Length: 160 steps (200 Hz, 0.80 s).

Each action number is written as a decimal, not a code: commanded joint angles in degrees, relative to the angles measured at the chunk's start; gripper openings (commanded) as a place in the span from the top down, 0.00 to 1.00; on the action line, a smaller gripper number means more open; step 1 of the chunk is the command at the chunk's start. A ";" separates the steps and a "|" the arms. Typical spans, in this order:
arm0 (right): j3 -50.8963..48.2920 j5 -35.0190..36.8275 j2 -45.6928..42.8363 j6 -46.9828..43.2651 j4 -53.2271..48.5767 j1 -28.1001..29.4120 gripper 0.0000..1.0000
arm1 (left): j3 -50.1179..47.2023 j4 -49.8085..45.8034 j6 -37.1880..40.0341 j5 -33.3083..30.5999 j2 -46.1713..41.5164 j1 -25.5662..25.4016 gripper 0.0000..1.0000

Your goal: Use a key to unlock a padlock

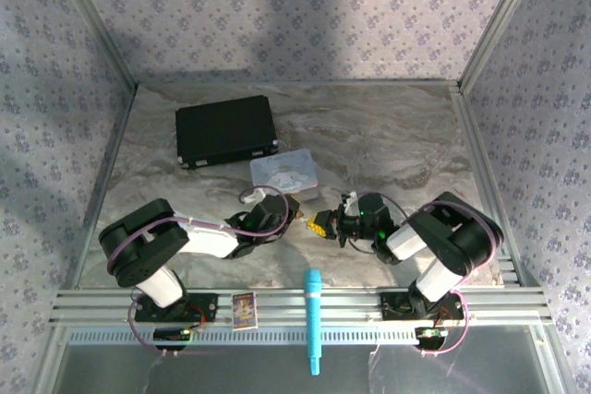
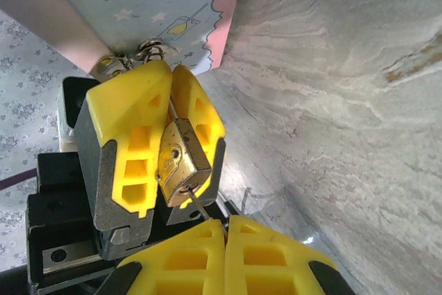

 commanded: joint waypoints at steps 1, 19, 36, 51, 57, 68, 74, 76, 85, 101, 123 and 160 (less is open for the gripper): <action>2.75 2.12 1.92 3.00 9.76 -0.26 1.00 | 0.87 4.86 -1.85 6.90 -0.86 -1.59 1.00; 3.26 2.15 2.02 2.30 8.96 0.46 1.00 | 1.40 4.74 -1.83 7.14 0.02 -1.50 1.00; 3.89 2.15 2.25 2.21 9.28 1.45 1.00 | 2.24 4.24 -1.94 7.67 1.10 -1.59 1.00; 3.79 2.37 1.72 1.89 8.94 1.84 1.00 | 2.32 4.24 -2.16 7.67 1.81 -1.59 1.00; 3.69 2.54 1.49 1.69 8.53 1.89 1.00 | 2.30 4.24 -2.37 7.58 1.99 -1.59 1.00; 3.55 2.55 1.56 1.41 7.99 1.93 1.00 | 2.12 4.54 -2.49 7.24 2.04 -1.59 1.00; 3.71 2.55 1.75 1.31 7.94 1.98 1.00 | 2.20 4.51 -2.47 7.21 2.03 -1.59 1.00; 3.76 2.55 1.90 1.33 7.99 2.01 1.00 | 2.23 4.48 -2.47 7.17 2.03 -1.59 1.00; 3.96 2.43 2.42 1.48 8.29 2.19 1.00 | 2.44 4.19 -2.25 7.29 2.01 -1.59 1.00; 4.57 2.57 3.12 1.64 8.67 2.57 1.00 | 2.91 3.64 -1.72 7.46 1.73 -1.59 1.00; 4.84 2.87 4.19 2.08 9.58 2.25 1.00 | 2.41 5.14 -1.85 7.59 1.52 -1.59 1.00; 5.95 2.90 4.91 3.75 11.47 2.56 1.00 | 1.69 4.86 -1.60 7.05 -0.32 -1.68 1.00</action>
